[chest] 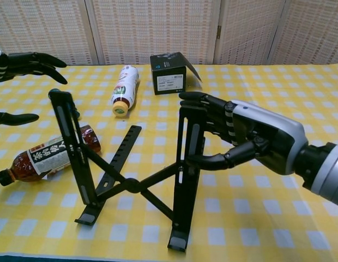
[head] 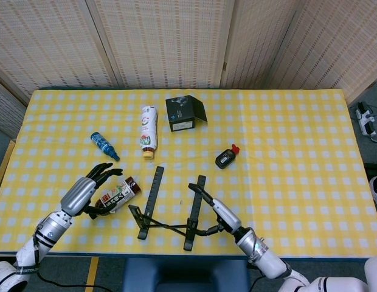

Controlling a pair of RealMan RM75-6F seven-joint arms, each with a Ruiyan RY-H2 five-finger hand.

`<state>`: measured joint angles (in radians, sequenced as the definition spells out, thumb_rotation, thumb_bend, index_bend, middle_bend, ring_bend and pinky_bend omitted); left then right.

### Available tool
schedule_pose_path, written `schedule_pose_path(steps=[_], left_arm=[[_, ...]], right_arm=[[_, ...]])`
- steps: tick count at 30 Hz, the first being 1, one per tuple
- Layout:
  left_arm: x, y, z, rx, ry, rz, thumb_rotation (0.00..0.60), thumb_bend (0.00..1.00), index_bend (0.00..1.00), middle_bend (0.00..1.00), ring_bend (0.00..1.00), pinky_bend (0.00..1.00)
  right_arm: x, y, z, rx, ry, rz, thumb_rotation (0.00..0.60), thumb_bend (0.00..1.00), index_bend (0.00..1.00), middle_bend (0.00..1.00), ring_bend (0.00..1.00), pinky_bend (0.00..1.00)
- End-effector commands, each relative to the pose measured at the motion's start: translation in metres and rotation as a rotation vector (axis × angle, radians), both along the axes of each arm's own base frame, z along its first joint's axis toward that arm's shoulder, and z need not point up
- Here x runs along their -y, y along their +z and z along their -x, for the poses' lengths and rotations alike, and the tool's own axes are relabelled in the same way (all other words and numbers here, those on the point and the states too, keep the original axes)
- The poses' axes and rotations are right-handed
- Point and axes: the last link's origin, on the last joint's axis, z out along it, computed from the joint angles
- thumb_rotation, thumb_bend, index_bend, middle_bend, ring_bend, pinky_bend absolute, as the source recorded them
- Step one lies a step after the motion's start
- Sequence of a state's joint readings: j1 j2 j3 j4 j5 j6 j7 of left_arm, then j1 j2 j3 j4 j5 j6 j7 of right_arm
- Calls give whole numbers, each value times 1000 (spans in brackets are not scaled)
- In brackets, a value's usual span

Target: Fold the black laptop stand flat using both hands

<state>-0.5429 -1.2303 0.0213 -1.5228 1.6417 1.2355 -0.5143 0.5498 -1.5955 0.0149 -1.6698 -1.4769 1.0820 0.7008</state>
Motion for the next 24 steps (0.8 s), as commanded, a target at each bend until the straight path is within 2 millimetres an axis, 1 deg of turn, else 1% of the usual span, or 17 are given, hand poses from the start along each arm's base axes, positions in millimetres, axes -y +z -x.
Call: schedule_pose_path(steps=[1,5,7,9,11,13,17,20,22,24], left_arm=[[-1,0,0,-4,-2,-1,600,321,155,237,56,0],[-2,-1,-2,-8,-12,-2,600,322,155,235,56,0],[-3,-1,-4,-21,-23,-7,600,322,155,234,55,0],[-4,-1,-5,-33,-34,-13,600,322,155,232,54,0],[-6,-2,-6,-53,-47,-20,600,322,155,232,54,0],[-8,-4,-9,-93,-77,-29,600,322,155,232,55,0],[-15,-12,-18,-184,-154,-44,600,322,155,226,57,0],[-18,-26,-31,-268,-244,-59,600,322,155,202,56,0],[-20,-35,-39,-309,-297,-71,600,322,145,177,47,0],[-23,-46,-48,-349,-352,-90,600,322,126,146,31,0]], right_arm=[[4,1,9,-6,-47,31,600,255,0,0,0,0],[7,7,20,3,-99,64,600,254,0,0,0,0],[7,12,27,16,-130,83,600,255,0,0,0,0],[6,23,35,39,-164,120,600,254,0,0,0,0],[5,34,40,50,-163,181,600,254,0,0,0,0],[2,50,43,35,-110,280,600,255,0,0,0,0],[-11,75,40,-50,66,426,600,255,0,0,0,0],[-18,91,34,-168,214,507,600,255,0,0,6,0],[-20,96,31,-240,281,555,600,254,0,14,43,0],[-20,97,29,-325,350,603,600,253,0,63,106,0]])
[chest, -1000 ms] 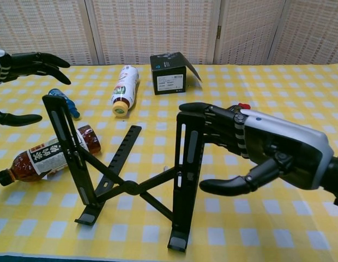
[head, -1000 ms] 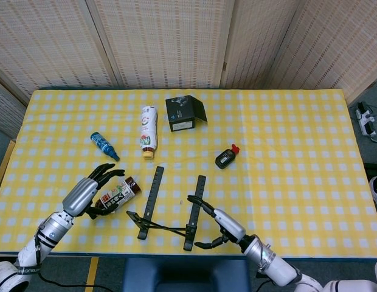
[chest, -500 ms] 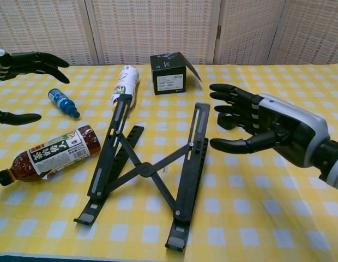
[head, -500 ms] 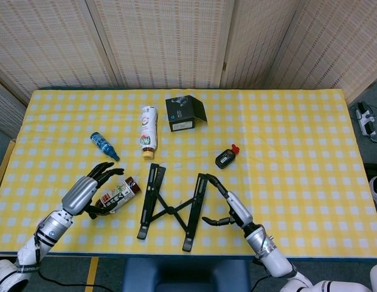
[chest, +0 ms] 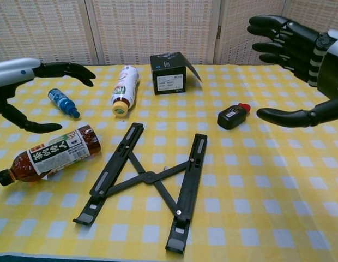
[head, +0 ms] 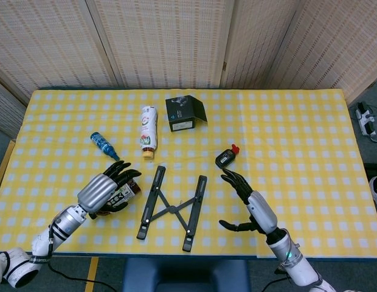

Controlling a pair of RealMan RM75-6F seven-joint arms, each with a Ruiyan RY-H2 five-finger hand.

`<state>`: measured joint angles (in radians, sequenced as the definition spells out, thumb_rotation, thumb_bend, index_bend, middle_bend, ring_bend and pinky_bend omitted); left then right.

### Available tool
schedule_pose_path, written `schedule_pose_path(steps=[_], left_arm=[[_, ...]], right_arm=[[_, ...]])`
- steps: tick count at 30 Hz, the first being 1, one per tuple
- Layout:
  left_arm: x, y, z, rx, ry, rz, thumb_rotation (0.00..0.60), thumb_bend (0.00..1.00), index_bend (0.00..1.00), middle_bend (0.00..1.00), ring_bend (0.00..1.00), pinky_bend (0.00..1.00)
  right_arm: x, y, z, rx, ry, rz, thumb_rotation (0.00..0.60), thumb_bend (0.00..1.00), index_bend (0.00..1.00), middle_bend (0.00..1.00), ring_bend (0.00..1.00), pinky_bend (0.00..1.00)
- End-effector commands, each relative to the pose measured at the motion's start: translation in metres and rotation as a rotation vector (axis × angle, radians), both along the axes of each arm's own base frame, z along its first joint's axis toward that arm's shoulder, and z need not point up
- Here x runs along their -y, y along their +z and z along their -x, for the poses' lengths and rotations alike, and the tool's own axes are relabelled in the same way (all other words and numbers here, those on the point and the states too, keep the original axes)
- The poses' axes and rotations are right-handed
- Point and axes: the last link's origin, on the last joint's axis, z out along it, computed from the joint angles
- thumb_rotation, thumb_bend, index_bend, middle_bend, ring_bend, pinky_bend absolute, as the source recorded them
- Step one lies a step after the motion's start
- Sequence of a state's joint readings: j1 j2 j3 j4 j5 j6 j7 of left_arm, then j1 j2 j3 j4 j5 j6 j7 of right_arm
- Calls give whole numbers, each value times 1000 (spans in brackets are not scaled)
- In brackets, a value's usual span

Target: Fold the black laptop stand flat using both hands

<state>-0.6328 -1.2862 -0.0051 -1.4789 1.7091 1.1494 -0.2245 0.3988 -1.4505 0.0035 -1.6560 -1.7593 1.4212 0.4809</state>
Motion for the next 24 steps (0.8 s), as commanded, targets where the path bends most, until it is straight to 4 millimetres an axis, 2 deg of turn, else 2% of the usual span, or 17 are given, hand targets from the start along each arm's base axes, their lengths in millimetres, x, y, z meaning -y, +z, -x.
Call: schedule_pose_path(steps=[1,4,7,11,15,24], left_arm=[[-7,-25,-22,-94,-136,-26,600,322,116,128,21,0],[-12,-41,-32,-144,-207,-60,600,318,68,60,1,0],[-16,-56,-37,-198,-268,-100,600,287,13,5,0,0],[-18,-73,-39,-274,-329,-142,600,244,0,0,0,0],[-21,-85,-37,-354,-370,-194,600,228,0,0,0,0],[-24,-96,-19,-459,-353,-220,600,220,0,0,0,0]], right_arm=[[-8,16,-3,-232,149,150,600,254,0,95,139,0],[-8,13,-5,-326,187,173,600,255,5,171,221,35],[-6,9,-7,-384,204,183,600,254,63,244,298,133],[-3,3,-7,-457,218,205,600,255,152,339,413,282],[2,-5,-5,-522,226,201,600,255,237,415,516,438],[8,-27,2,-638,268,204,600,254,321,531,661,623]])
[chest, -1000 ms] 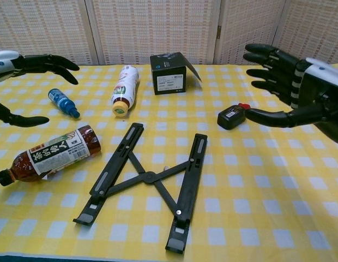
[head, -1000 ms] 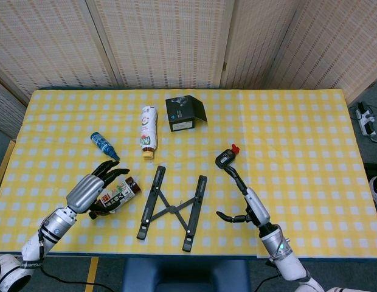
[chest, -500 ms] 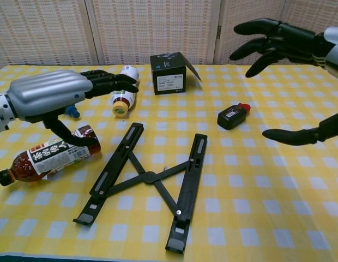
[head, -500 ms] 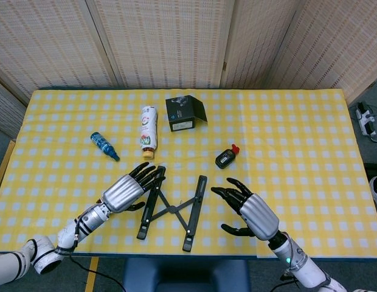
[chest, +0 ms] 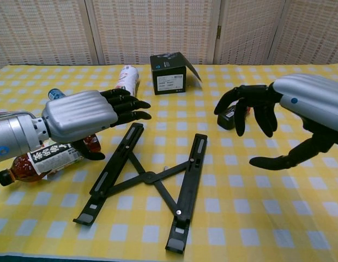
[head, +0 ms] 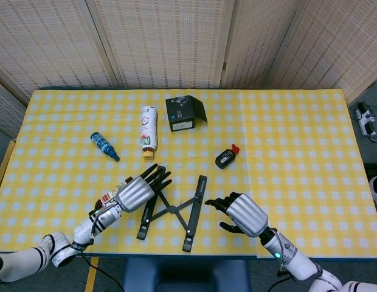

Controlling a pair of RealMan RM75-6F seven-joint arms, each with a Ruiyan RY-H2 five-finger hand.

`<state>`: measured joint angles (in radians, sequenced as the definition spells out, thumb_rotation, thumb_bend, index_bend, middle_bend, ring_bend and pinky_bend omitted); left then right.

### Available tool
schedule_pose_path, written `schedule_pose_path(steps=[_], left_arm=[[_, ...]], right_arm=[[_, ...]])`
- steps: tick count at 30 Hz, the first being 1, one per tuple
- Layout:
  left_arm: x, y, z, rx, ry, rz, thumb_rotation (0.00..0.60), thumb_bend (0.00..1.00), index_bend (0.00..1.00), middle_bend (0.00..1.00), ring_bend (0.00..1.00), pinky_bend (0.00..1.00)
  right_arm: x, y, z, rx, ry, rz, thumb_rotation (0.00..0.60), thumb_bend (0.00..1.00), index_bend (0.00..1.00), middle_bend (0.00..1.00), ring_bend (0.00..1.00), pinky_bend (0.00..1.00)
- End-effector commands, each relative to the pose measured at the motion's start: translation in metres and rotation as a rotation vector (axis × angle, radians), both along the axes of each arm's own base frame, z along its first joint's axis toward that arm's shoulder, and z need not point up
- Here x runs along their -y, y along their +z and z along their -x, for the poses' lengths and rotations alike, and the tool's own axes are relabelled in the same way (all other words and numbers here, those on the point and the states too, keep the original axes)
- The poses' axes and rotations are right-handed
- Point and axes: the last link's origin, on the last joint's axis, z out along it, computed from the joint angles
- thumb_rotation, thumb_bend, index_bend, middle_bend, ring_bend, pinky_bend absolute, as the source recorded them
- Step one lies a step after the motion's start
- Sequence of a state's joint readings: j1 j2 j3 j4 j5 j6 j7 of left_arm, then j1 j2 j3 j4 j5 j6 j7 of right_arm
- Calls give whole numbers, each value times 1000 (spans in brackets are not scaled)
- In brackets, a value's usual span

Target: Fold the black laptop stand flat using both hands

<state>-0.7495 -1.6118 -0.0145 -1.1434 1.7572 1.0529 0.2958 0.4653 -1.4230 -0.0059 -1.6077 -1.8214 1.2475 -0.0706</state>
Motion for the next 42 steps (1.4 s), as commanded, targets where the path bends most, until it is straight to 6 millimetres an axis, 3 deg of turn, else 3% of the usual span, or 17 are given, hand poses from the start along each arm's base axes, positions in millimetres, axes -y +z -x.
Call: schedule_pose_path(steps=[1,12,42], left_arm=[[1,-2,7,-15,17,-2,600,219,0,0,0,0],[2,-9,18,-48,59,-22,600,211,0,0,0,0],[1,-26,15,5,128,48,600,205,0,0,0,0]], right_arm=[[2,-9,3,-42,24,5,600,254,329,542,678,644],[3,-38,7,-148,98,11,600,254,370,617,753,747],[27,-110,6,-284,214,132,600,254,384,642,774,754]])
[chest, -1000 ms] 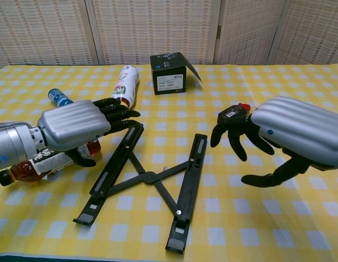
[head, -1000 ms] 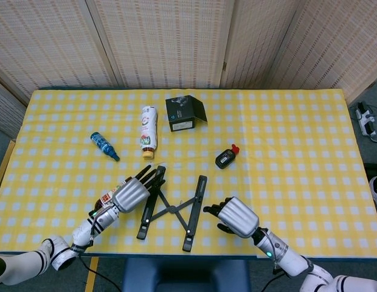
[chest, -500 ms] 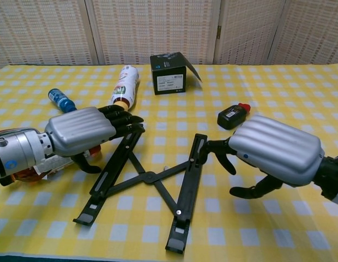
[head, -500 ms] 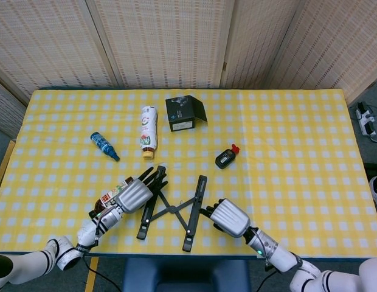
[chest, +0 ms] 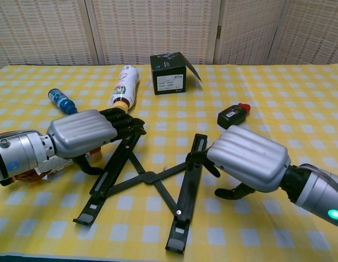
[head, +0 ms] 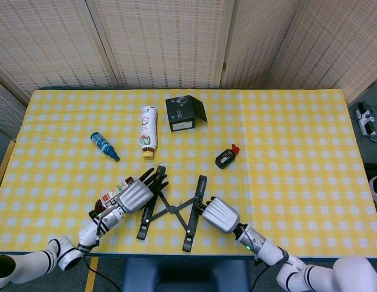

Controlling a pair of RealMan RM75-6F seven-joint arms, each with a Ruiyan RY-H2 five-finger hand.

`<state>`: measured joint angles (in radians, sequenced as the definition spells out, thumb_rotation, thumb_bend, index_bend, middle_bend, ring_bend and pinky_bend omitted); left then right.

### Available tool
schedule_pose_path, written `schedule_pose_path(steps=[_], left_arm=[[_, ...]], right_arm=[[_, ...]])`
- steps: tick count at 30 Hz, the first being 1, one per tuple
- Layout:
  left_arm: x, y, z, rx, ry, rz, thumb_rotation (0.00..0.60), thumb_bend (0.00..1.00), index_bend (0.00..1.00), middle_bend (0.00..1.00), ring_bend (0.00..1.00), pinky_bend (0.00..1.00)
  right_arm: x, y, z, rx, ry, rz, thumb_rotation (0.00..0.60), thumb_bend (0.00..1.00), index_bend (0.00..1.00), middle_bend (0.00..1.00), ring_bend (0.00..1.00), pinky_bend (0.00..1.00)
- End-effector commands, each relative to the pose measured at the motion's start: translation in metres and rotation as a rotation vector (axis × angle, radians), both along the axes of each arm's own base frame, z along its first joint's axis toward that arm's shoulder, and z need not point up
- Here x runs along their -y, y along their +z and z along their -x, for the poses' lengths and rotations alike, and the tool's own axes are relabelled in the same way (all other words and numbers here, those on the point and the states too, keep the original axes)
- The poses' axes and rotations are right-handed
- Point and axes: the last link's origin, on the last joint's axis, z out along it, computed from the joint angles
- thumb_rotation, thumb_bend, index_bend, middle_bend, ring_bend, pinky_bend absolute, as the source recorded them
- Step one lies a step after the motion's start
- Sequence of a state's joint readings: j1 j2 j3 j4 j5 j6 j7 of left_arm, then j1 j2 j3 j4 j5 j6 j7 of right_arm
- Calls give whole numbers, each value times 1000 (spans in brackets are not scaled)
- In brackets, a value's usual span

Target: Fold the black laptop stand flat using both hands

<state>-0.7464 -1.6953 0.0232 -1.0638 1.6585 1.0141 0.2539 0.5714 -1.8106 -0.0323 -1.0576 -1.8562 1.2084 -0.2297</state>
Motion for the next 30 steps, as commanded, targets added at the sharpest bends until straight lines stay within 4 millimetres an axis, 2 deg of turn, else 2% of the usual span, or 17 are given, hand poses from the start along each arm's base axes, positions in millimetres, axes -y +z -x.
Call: schedule_pose_path(steps=[1,13,30], left_arm=[[-1,-1,-1,3,1,2,600,206,0,0,0,0],[-9,-8,-15,22,-4,3,600,206,0,0,0,0],[-18,-18,-28,53,28,25,600,203,0,0,0,0]], right_arm=[[2,-6,-3,10,12,9,600,255,385,642,774,754],[3,-16,-10,-3,64,26,600,255,388,643,773,754],[4,-19,-11,-21,104,42,600,254,388,643,776,754]])
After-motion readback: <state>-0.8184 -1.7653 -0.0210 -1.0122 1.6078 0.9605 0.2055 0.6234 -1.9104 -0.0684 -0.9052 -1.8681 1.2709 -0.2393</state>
